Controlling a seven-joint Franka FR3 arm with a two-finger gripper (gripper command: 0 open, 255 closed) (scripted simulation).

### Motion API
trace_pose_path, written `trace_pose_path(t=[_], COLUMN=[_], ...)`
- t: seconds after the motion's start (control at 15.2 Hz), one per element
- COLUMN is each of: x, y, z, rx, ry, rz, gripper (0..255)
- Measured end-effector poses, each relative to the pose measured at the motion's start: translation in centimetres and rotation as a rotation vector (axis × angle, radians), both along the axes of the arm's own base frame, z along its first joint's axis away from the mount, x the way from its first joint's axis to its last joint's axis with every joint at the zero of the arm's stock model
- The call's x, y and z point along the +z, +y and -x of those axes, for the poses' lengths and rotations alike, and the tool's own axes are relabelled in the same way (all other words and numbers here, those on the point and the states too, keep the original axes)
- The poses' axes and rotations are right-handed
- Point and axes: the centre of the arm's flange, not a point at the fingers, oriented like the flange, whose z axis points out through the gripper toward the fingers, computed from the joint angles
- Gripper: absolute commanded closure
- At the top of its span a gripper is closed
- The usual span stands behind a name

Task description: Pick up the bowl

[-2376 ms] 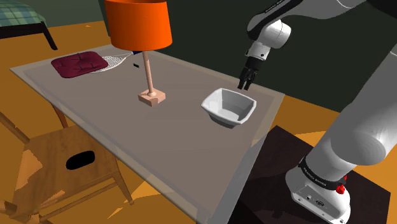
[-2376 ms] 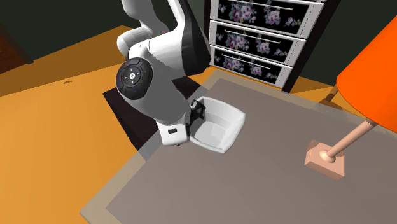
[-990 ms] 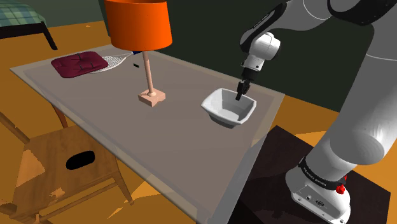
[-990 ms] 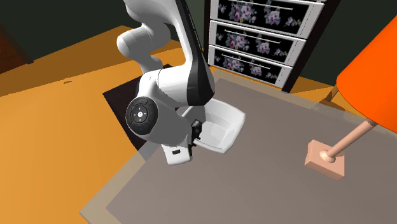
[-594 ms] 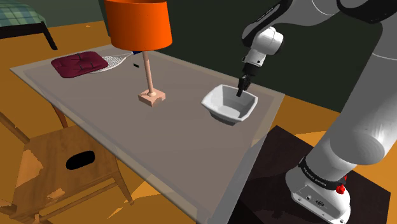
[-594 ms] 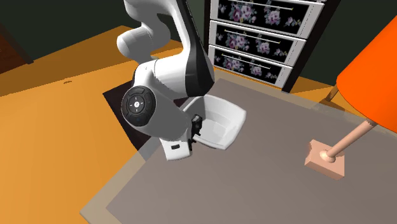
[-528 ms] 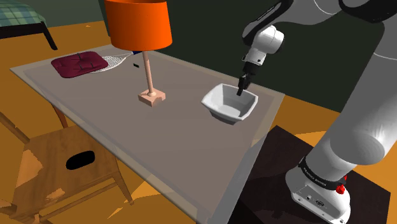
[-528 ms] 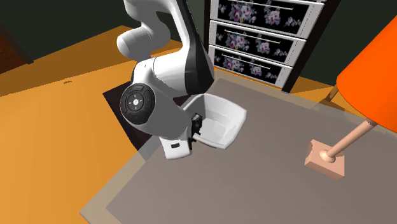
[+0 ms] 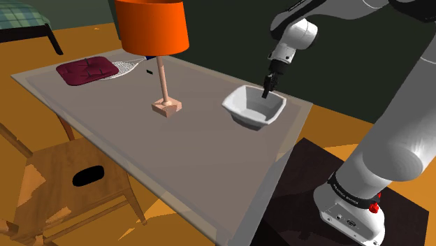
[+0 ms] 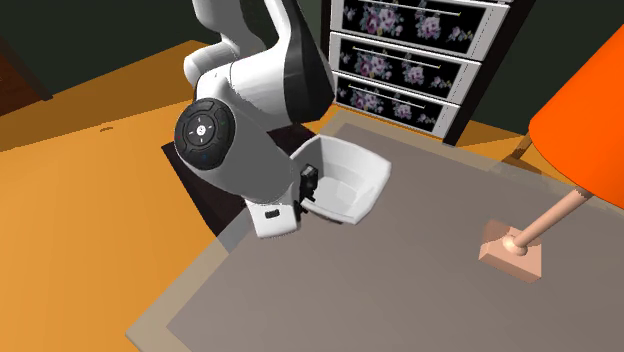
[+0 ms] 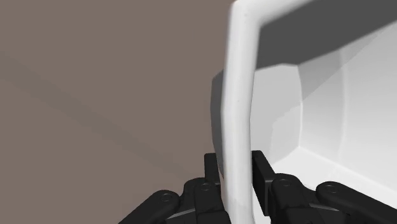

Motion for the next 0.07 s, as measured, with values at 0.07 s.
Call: trace_pose_path(t=[0.07], x=[0.37], y=[-0.06], z=[0.01], rx=[0.0], ry=[0.0], rz=[0.0], gripper=[255])
